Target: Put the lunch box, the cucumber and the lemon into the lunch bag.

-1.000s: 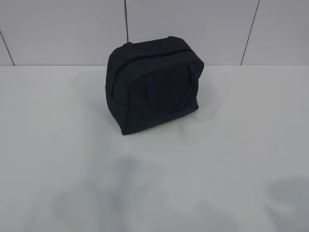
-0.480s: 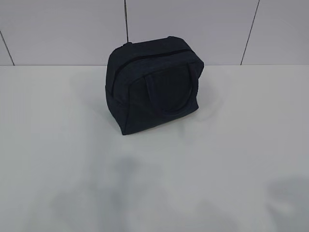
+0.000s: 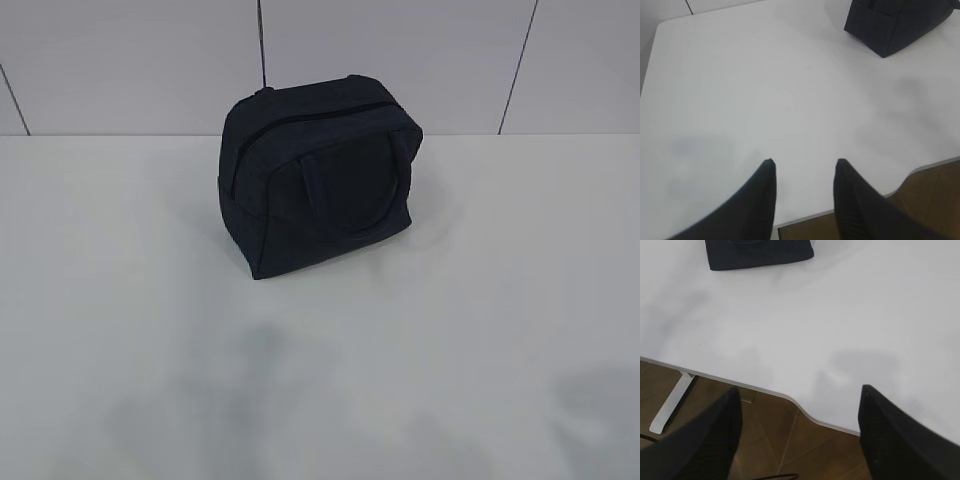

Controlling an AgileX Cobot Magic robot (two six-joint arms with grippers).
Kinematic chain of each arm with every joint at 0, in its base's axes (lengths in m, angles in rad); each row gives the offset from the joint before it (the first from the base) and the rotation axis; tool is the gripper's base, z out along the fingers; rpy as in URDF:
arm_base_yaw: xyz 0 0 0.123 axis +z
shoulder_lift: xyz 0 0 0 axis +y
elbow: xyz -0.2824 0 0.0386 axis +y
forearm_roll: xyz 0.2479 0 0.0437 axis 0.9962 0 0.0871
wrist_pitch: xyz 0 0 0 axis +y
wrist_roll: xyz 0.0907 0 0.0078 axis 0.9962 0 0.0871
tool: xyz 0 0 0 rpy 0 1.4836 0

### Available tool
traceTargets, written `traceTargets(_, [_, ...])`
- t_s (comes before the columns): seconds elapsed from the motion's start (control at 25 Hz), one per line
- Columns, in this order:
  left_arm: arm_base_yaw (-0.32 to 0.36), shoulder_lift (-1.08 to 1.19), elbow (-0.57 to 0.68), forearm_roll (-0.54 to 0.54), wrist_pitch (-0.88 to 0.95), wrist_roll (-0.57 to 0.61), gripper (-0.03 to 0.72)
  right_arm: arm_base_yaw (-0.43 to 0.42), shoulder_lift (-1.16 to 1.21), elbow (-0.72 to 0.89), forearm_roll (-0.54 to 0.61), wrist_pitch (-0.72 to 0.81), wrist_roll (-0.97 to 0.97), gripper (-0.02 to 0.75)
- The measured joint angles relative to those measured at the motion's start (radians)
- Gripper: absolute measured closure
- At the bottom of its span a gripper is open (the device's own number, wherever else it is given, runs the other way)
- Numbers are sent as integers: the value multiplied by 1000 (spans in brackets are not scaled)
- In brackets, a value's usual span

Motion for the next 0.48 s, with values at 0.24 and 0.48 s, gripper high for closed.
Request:
traceTargets(0.24, [0, 0, 0, 0, 0, 0, 443, 0, 0, 0, 0, 0, 0, 196])
traceTargets(0.48, [0, 0, 0, 0, 0, 0, 445, 0, 0, 0, 0, 0, 0, 196])
